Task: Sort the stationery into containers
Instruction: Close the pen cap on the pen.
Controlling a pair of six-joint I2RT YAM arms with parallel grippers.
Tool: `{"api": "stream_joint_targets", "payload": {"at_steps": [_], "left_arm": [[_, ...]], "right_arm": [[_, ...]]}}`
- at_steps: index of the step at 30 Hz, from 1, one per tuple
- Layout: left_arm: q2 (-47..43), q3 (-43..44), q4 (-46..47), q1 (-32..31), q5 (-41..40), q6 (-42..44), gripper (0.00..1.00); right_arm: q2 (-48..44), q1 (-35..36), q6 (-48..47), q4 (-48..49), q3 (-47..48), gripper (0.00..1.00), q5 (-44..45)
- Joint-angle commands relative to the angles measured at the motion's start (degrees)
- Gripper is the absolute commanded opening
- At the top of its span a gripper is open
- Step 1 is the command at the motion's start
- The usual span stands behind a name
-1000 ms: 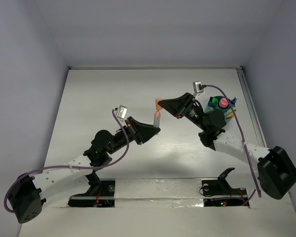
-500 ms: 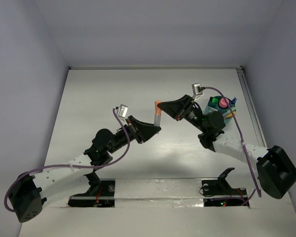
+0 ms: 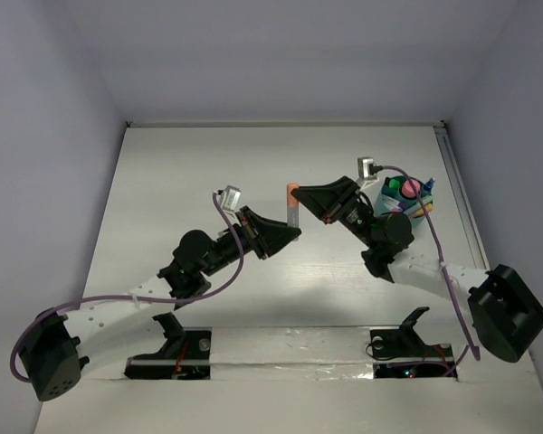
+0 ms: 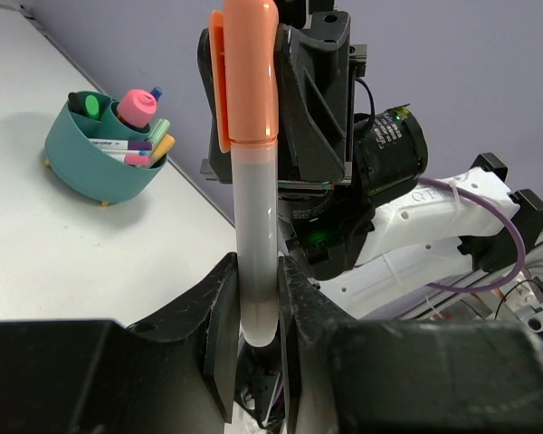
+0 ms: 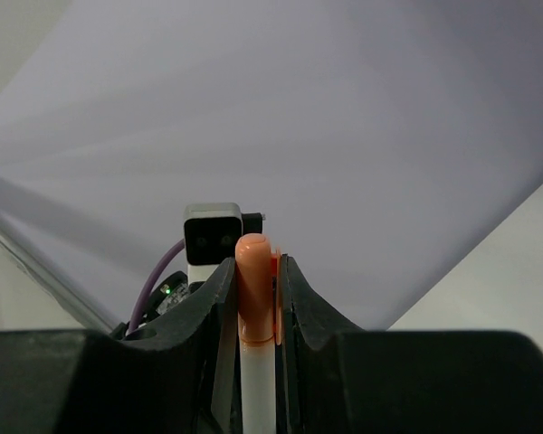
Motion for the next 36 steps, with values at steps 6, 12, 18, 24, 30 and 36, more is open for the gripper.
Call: {"api": "stream_joint_targets", "payload": {"at_steps": [6, 12, 18, 24, 30, 36], "left_arm": [[-3.87, 4.02, 6.14, 0.11, -1.73, 2.64, 0.0], [-5.63, 5.25, 4.29, 0.11, -1.29, 3.43, 0.0], [-6.33, 6.75, 3.15, 0.11, -1.2, 4.13, 0.0], [-6.15, 9.38, 1.83, 0.11, -1.2, 5.71, 0.0], [-4.57, 12.9, 0.6, 0.11, -0.5, 7.73, 0.0], [-2.64, 14.92, 0.6, 0.11, 0.47, 8.35, 0.0]], "right_arm": [[-2.84, 1.83, -2.07, -4.04, -1.36, 0.0, -6.64], [-3.98, 1.83, -3.12, -12.47, 0.4, 0.0, -12.18], [-6.79, 1.83, -7.6, -21.17, -1.44, 0.0, -12.36], [-10.48, 1.83, -12.26, -28.74, -4.51, 0.0, -13.41], [-13.03, 1.83, -14.9, -33.3, -8.82, 0.0, -14.64], [-13.48, 2.35, -16.4, -35.95, -11.28, 0.0, -15.88]]}}
